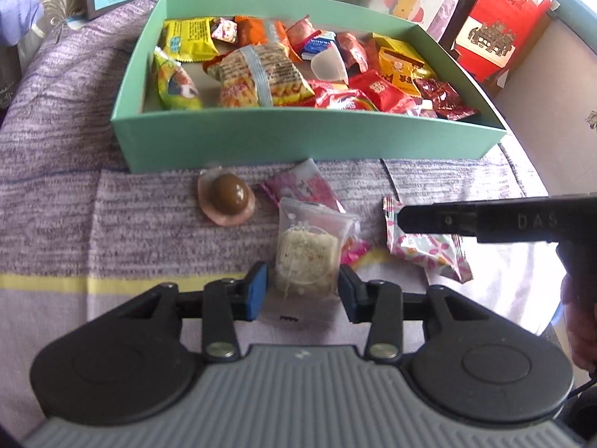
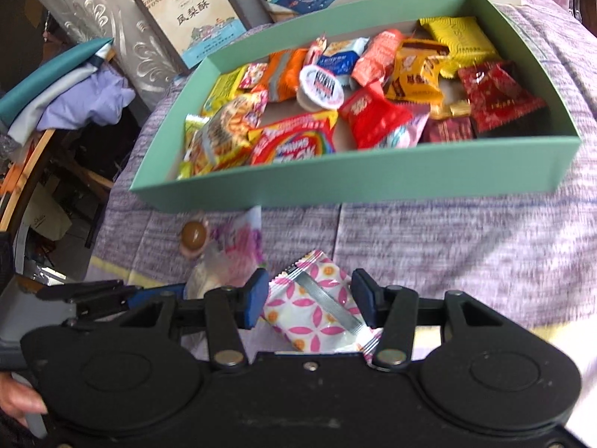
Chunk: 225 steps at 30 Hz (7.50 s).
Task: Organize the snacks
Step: 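Grasp the clear rice cake bag with left tool while right tool grasps pink patterned pack, then carry both packs into the green box and open both tools, then grasp the brown round chocolate with left tool while right tool grasps pink jelly pack, then carry both snacks into the green box and open both tools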
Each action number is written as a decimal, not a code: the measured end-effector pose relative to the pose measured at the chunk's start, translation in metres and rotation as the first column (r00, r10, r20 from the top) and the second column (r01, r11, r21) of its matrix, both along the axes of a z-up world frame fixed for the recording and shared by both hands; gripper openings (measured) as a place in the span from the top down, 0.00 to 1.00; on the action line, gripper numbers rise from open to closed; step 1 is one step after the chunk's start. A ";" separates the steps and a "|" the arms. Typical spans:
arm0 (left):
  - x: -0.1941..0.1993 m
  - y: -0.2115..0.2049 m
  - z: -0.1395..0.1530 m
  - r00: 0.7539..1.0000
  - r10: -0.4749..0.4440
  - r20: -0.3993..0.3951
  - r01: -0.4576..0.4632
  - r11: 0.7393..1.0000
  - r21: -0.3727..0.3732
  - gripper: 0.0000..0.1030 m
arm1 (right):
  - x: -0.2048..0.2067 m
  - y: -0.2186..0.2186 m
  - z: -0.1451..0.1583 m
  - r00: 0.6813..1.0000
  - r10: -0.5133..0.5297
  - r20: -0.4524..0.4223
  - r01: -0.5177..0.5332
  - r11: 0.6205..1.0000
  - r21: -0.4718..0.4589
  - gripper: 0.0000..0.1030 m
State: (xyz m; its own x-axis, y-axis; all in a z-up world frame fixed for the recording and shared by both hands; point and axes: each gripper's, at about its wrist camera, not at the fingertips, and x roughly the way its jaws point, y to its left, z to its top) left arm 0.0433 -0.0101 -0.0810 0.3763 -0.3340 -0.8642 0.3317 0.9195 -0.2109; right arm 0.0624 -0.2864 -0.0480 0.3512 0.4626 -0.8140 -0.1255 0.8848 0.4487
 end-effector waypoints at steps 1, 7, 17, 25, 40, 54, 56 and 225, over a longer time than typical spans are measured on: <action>-0.002 0.002 0.000 1.000 0.003 -0.003 -0.003 1.000 -0.005 0.60 | -0.004 0.001 0.001 1.000 0.007 0.006 -0.007 1.000 -0.010 0.44; -0.010 0.015 0.002 0.999 0.036 0.001 -0.036 0.999 0.004 0.48 | -0.031 0.013 0.006 0.994 0.088 0.061 -0.081 0.991 -0.111 0.27; -0.003 0.003 -0.002 0.999 0.016 0.034 -0.018 0.998 0.052 0.33 | -0.030 0.022 0.007 0.981 0.163 0.103 -0.139 0.969 -0.206 0.52; -0.001 0.007 -0.002 0.999 0.012 0.034 -0.014 0.999 0.038 0.35 | -0.010 0.018 0.002 0.979 0.188 0.080 -0.170 0.967 -0.191 0.45; -0.004 -0.002 -0.001 0.997 -0.020 0.071 0.017 0.998 0.053 0.69 | -0.027 0.049 0.003 0.960 0.233 0.158 -0.181 0.941 -0.286 0.84; -0.005 0.016 0.017 0.996 0.042 0.073 -0.041 0.999 -0.016 0.69 | -0.016 0.015 0.033 0.989 0.063 0.133 -0.053 0.996 -0.074 0.90; -0.003 0.018 0.027 0.994 0.053 0.092 -0.050 0.998 -0.036 0.69 | -0.011 0.011 0.041 0.989 0.043 0.145 -0.036 0.998 -0.051 0.90; 0.058 0.028 0.096 0.942 0.138 0.307 -0.143 0.990 -0.006 0.66 | 0.020 -0.054 0.092 0.930 -0.212 0.299 0.236 0.971 -0.044 0.73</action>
